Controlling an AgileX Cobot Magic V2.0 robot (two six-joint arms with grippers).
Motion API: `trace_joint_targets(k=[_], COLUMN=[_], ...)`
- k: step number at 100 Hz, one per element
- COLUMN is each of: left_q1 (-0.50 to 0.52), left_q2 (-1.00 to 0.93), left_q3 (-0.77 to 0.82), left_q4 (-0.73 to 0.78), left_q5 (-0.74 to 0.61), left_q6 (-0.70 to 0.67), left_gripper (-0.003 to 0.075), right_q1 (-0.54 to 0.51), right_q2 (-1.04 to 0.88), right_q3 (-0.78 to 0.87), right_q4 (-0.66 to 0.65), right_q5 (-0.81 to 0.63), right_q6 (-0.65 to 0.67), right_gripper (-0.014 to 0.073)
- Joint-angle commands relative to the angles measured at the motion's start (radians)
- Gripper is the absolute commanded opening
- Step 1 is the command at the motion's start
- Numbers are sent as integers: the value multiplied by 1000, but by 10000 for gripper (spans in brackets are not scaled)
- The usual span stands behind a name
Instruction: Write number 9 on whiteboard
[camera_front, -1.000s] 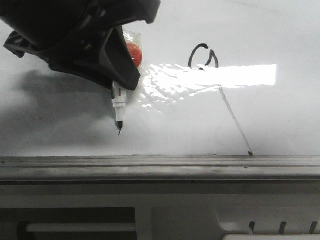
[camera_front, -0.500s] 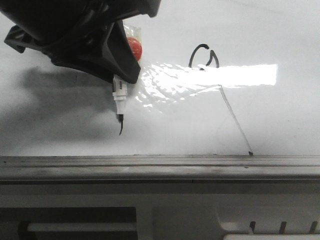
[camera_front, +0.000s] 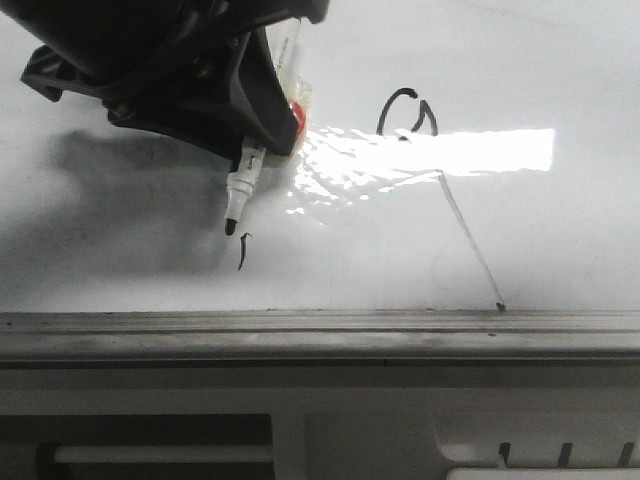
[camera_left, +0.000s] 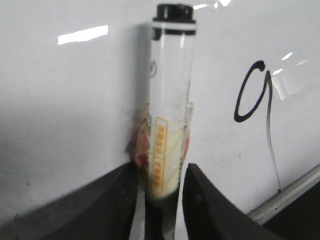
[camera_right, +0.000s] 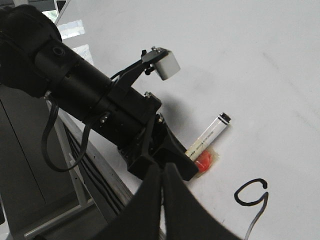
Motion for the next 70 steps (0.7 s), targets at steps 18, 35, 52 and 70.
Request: trace_joint_targets(k=[18,35,52,70], left_q1=[21,21,26,17], left_q2=[12,12,12,-36], left_q3=[-19,-19,-23,-52], left_q4=[64,67,71,74], left_q5=[-23,-27,-27,16], left_q6=[-18,-39,-39,-39], left_gripper=[312,449,452,478], right_q1=[-7,-7,-7,-7], right_q2=[0,0,0,0], right_q3=[-26,-26,-26,-26], right_q4=[10,10,10,10], right_q5=[-70,-70,-70,-54], right_q6=[-8,-8,-8,-8], right_gripper=[-69,-69,-69,-69])
